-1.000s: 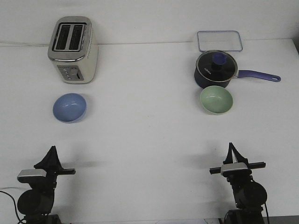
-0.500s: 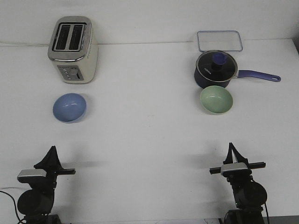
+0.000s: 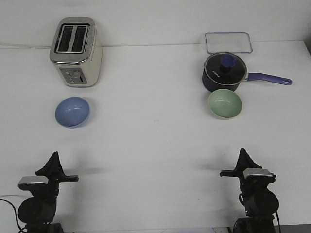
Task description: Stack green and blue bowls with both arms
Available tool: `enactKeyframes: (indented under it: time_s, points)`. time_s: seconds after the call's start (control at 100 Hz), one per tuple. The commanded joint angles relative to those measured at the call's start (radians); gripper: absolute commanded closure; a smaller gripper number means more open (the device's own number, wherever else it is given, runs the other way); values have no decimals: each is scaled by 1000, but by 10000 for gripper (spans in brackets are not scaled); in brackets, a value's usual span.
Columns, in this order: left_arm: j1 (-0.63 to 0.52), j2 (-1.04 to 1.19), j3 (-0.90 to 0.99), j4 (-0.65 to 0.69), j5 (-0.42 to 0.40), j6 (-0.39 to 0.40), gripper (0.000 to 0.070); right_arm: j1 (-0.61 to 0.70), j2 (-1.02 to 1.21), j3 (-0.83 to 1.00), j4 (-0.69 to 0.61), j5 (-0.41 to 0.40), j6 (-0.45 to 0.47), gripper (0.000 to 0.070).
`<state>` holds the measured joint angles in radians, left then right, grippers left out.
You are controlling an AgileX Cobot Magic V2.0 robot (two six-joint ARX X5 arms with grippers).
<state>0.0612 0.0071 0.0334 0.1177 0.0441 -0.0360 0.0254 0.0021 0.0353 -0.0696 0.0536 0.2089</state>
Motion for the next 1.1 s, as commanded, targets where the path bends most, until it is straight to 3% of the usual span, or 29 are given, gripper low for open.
enactKeyframes:
  time_s: [0.0, 0.15, 0.35, 0.41, 0.49, 0.53, 0.83, 1.09]
  points:
    - [0, 0, -19, 11, -2, -1, 688, 0, 14, 63, -12, 2, 107, 700]
    - [0, 0, -19, 11, -2, -1, 688, 0, 135, 241, -136, 3, 111, 700]
    - [0, 0, -19, 11, -2, 0, 688, -1, 466, 551, -329, 6, 100, 683]
    - [0, 0, -19, 11, -2, 0, 688, -1, 570, 642, -369, 5, 89, 553]
    - [0, 0, -19, 11, -2, 0, 688, -1, 709, 759, -416, 0, 71, 204]
    - [0, 0, -19, 11, -2, -1, 688, -2, 776, 816, -438, -1, 69, 108]
    - [0, 0, -19, 11, -2, 0, 688, -69, 1256, 1143, -510, -14, -16, 128]
    - [0, 0, -19, 11, -2, 0, 688, -146, 1614, 1308, -552, -43, -54, 128]
